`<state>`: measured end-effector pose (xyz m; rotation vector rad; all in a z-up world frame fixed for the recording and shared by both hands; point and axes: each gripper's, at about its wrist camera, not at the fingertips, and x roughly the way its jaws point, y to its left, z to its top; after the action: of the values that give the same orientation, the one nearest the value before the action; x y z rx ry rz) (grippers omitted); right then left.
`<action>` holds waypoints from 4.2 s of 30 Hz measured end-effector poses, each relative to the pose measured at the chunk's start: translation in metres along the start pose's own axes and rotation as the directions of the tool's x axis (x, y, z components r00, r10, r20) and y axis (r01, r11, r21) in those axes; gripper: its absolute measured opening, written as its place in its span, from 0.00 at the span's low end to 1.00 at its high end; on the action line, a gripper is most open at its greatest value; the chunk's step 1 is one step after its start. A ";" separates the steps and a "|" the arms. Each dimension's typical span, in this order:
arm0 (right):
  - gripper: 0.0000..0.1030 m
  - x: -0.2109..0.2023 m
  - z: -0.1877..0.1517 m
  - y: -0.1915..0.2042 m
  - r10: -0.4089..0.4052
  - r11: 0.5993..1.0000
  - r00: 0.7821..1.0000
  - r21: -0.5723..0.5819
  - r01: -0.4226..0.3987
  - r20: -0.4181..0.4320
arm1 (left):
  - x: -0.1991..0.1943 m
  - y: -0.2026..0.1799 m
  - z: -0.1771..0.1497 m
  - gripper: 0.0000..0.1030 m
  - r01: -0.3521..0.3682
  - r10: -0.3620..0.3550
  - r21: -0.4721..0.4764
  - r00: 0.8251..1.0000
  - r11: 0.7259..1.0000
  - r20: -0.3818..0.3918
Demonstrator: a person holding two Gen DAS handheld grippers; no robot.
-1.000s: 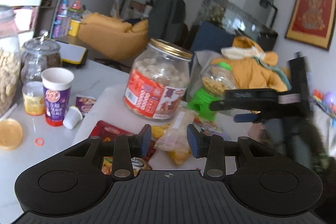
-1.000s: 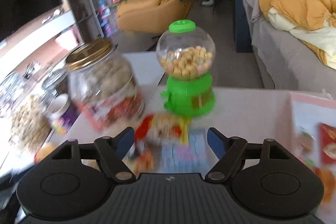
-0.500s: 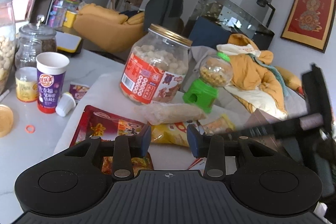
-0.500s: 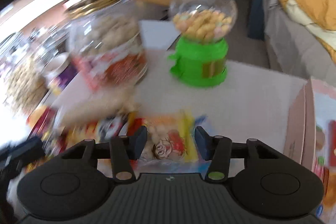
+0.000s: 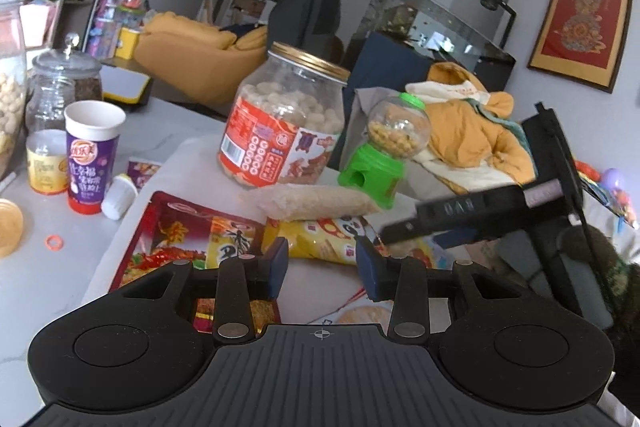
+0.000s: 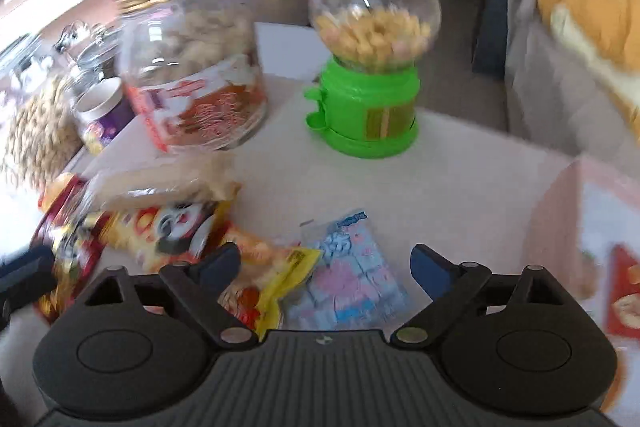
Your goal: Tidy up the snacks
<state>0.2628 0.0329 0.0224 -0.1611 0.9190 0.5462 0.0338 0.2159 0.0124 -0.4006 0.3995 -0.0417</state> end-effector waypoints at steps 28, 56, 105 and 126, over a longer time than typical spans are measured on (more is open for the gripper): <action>0.79 -0.124 -0.175 -0.023 0.014 0.994 0.998 -0.108 -0.007 0.064 | 0.004 -0.094 -0.011 0.41 0.100 -0.059 0.190 0.976 0.977 -0.211; 0.88 -0.141 -0.218 -0.043 -0.013 0.996 0.986 -0.083 0.027 0.166 | 0.016 -0.166 -0.052 0.65 0.169 0.164 0.717 0.914 0.676 -0.370; 0.59 -0.128 -0.157 0.022 -0.061 0.998 0.998 0.010 0.060 0.034 | -0.079 -0.108 -0.062 0.67 0.149 -0.095 0.185 0.958 0.971 -0.270; 0.59 -0.231 -0.261 -0.064 -0.207 0.964 0.949 0.215 0.157 0.236 | 0.064 -0.293 0.016 0.68 0.345 -0.284 0.282 0.929 0.895 -0.238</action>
<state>-0.0011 -0.2029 0.0413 0.0025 0.6908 0.2931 0.1103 -0.0555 0.1157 -0.1353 0.5048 -0.4624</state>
